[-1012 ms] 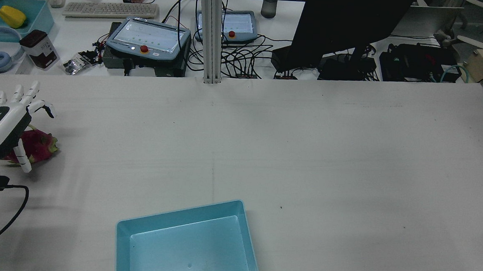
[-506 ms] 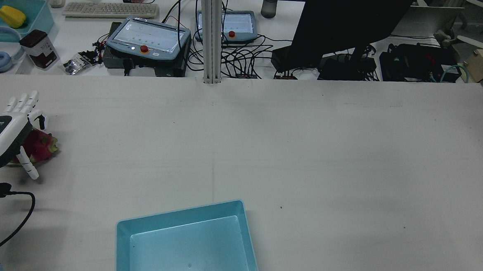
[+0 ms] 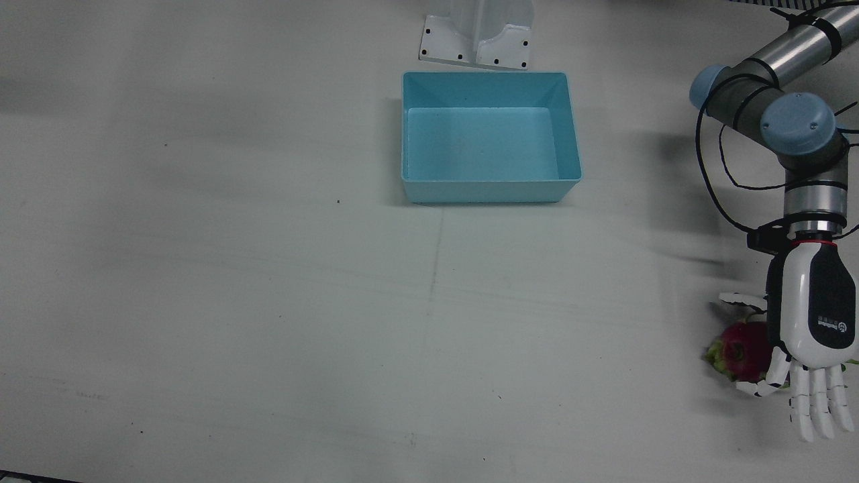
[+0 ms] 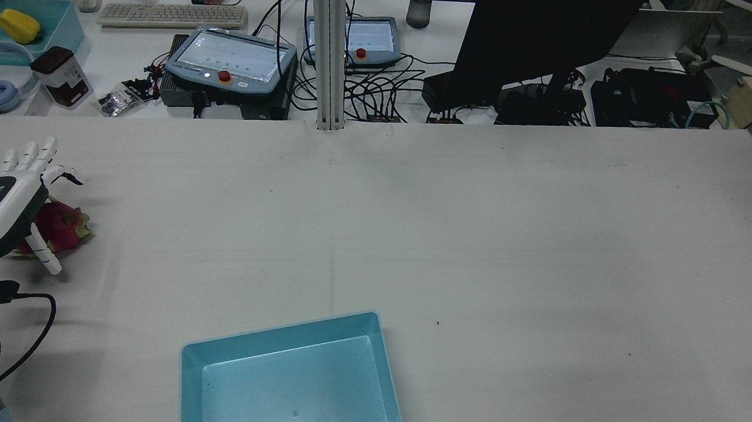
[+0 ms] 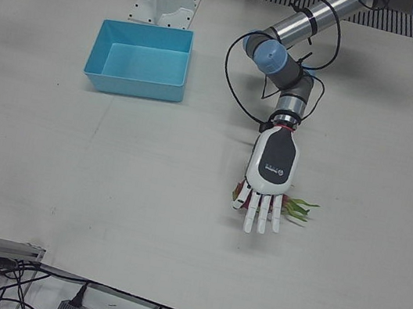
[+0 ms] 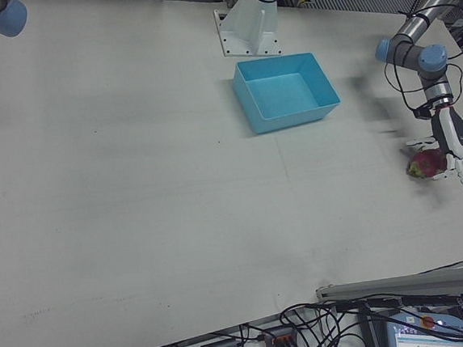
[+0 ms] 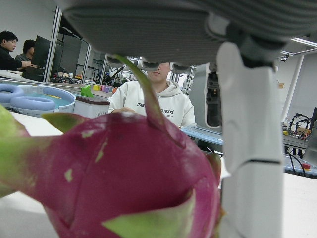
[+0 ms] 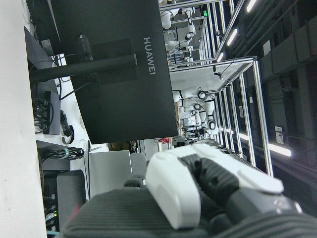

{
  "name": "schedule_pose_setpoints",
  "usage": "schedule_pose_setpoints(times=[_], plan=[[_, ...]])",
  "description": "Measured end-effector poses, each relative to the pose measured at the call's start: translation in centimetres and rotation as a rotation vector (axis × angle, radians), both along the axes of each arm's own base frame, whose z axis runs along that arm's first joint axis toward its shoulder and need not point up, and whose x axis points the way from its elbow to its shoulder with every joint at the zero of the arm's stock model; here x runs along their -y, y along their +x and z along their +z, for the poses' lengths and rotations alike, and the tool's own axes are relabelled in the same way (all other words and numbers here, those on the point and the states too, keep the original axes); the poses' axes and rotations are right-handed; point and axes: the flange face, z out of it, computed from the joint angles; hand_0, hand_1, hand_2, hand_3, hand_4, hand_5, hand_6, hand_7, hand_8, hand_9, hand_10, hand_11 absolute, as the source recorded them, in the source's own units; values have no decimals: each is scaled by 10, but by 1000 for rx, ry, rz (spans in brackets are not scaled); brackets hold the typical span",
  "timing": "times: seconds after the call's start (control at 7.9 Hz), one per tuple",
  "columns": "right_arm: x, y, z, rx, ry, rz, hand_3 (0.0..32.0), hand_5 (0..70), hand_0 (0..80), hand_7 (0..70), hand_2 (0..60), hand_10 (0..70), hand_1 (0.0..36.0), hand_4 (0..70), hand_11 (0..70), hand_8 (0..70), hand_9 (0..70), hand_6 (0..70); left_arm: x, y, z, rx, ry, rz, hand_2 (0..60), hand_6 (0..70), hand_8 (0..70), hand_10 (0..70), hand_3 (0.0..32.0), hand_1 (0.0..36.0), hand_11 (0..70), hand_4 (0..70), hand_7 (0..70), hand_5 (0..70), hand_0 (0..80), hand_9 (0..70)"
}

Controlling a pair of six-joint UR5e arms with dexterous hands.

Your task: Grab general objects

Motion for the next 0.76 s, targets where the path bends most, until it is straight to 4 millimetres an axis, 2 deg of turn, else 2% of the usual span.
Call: schedule_pose_setpoints(times=[0.13,0.51,0.76], plan=[[0,0,0,0,1,0,0,0,0,0,0,0,0,0,0,0,0,0,1,1,3,-1,-4,-4,19,0,0,0,320,295,0,0,0,0,683,0],[0,0,0,0,0,0,0,0,0,0,0,0,0,0,0,0,0,0,6,8,23,30,-30,-3,25,0,0,0,320,280,0,3,0,0,635,0],[0,0,0,0,0,0,0,0,0,0,0,0,0,0,0,0,0,0,7,10,35,46,-41,-2,29,0,0,0,320,283,0,17,0,0,641,0]])
